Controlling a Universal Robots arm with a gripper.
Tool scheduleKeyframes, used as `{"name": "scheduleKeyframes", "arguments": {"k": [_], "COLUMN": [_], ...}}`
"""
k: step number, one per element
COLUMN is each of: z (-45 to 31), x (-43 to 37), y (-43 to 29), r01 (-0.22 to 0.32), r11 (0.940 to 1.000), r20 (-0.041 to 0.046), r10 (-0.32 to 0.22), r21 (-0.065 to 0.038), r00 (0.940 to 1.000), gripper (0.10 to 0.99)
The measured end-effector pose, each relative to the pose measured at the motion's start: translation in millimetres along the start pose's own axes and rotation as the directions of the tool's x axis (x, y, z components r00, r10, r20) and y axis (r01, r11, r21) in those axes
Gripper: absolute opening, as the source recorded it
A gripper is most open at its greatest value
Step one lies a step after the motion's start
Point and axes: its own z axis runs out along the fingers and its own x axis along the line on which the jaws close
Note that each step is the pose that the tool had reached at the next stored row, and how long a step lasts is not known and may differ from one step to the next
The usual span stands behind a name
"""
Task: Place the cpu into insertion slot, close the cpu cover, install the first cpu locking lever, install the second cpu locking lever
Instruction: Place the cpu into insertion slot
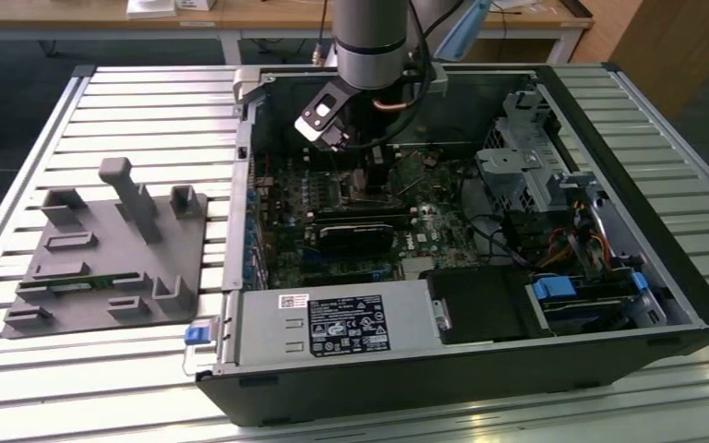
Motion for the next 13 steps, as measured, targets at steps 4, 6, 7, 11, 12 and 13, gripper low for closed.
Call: {"name": "scheduleKeyframes", "arguments": {"k": [4,6,7,11,12,13], "z": [3.0,4.8,5.5,8.9,9.7,10.4], "x": [0.2,0.7,1.0,2.8,3.2,3.5], "y": [-0.2,-0.6,-0.6,-1.0,-1.1,-1.3], "r01": [-0.004,-0.009,-0.011,-0.013,-0.013,-0.013], "r11": [1.0000,1.0000,0.9999,0.9999,0.9999,0.9999], "r20": [0.0004,0.0008,0.0010,0.0012,0.0012,0.0012], "r10": [0.004,0.009,0.011,0.013,0.013,0.013], "r21": [0.000,0.000,0.000,0.000,0.000,0.000], "r00": [1.0000,1.0000,0.9999,0.9999,0.9999,0.9999], "gripper": [0.541,0.541,0.541,0.541,0.541,0.541]}}
